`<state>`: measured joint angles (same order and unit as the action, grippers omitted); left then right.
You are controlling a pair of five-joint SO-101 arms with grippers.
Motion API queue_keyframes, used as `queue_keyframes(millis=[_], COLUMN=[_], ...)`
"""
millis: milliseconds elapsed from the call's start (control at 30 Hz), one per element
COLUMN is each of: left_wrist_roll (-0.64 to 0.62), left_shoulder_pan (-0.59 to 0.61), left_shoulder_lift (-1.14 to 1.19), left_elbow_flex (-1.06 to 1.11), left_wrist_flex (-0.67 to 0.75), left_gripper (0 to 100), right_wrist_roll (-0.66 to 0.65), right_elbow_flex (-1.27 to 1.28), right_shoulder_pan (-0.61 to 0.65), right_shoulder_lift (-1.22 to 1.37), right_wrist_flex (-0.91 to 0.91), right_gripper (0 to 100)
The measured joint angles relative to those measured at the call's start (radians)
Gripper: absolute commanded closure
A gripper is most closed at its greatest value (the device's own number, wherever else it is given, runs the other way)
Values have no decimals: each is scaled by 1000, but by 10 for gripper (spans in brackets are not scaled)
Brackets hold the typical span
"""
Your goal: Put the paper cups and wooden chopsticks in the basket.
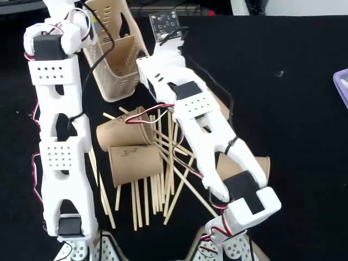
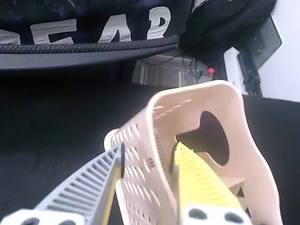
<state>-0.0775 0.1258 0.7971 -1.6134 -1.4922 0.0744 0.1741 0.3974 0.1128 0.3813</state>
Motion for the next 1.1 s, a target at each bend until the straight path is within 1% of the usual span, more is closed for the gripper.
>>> queue_keyframes(millis=[133, 233, 333, 500, 567, 667, 833, 900, 1000, 1100], left_wrist_roll=[-8, -64, -130, -166, -172, -172, -175, -176, -176, -176], left_shoulder_pan=[0, 0, 0, 8, 11, 14, 17, 17, 17, 17], left_shoulder_lift=[20, 20, 20, 20, 0, -74, -206, -212, -210, -212], left_elbow_flex=[0, 0, 0, 0, 0, 0, -2, -2, 25, 98], left_wrist_flex=[121, 226, 252, 252, 221, 123, -152, -227, -258, -264], left_gripper=[788, 776, 776, 777, 774, 773, 772, 772, 772, 771], right_wrist_roll=[0, 0, 0, 0, 0, 0, 0, 0, 0, 0], right_elbow_flex=[0, -2, -5, -9, -21, -25, -25, -25, -25, -25], right_shoulder_pan=[5, 0, 0, 0, 2, 3, 3, 3, 3, 3], right_shoulder_lift=[0, 0, -2, -2, 0, 0, 0, 0, 0, 0], right_wrist_flex=[2, 25, 40, 43, 48, 49, 49, 49, 49, 49], right_gripper=[988, 988, 988, 988, 988, 988, 988, 988, 988, 988])
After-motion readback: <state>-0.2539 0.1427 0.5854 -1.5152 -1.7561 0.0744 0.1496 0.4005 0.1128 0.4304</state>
